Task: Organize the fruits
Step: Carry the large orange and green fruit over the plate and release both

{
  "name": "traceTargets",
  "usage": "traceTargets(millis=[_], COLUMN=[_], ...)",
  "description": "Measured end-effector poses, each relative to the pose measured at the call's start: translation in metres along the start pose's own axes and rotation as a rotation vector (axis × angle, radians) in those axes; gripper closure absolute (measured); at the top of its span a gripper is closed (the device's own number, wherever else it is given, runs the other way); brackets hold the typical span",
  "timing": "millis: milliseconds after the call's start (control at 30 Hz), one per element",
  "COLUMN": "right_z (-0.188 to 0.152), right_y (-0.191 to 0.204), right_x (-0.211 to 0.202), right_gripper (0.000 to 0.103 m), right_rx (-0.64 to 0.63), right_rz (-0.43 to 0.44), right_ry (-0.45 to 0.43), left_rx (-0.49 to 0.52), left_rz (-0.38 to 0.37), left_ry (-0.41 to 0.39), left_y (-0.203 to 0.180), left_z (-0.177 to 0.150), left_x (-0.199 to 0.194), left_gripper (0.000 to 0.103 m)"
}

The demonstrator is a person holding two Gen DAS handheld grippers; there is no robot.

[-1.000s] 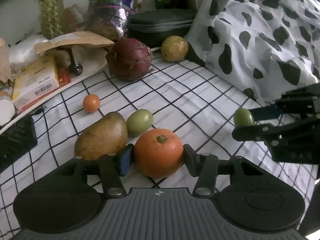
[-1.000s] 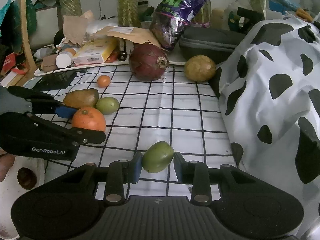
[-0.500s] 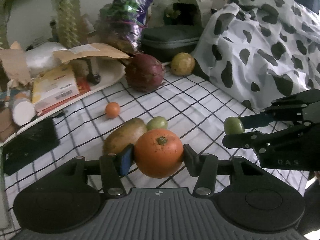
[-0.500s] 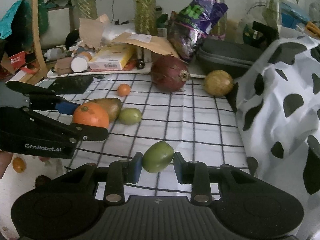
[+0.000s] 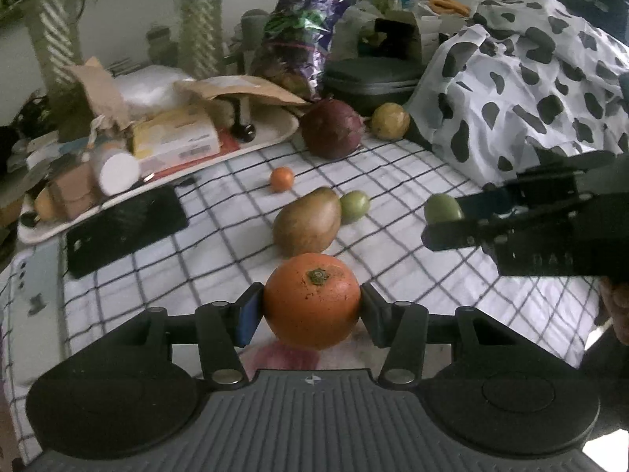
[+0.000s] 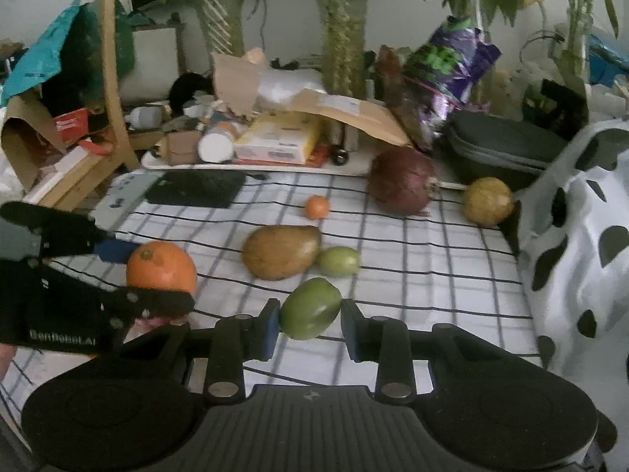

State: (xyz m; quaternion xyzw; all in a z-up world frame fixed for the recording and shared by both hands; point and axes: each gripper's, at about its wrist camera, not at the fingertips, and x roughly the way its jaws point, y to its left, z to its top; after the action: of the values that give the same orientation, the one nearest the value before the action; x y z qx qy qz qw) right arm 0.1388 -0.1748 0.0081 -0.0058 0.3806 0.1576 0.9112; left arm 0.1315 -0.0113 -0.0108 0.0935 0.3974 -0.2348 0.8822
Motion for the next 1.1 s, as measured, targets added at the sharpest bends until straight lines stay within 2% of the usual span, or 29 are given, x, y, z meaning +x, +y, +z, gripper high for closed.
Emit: traceTargets(millis=[467, 733, 1100], right_z=[-0.016, -0.036, -0.064], right_y=[0.050, 0.070, 0.092], right_x=[-0.012, -0.021, -0.023], right_gripper=[0.069, 0.069, 0.069], right_rx=[-0.063, -0.093, -0.156], right_rz=[0.084, 0.129, 0.171], right_ry=[0.031, 0.083, 0.185], left_rx=[-0.046, -0.075, -0.094], left_rz=[0.013, 0.016, 0.017], left_ry=[0.008, 0.034, 0.125], left_y=[0.001, -0.006, -0.014], left_z=[-0.047, -0.070, -0.093], left_x=[-0.046, -0.064, -0.062], left_gripper=[0.053, 0.053, 0.053])
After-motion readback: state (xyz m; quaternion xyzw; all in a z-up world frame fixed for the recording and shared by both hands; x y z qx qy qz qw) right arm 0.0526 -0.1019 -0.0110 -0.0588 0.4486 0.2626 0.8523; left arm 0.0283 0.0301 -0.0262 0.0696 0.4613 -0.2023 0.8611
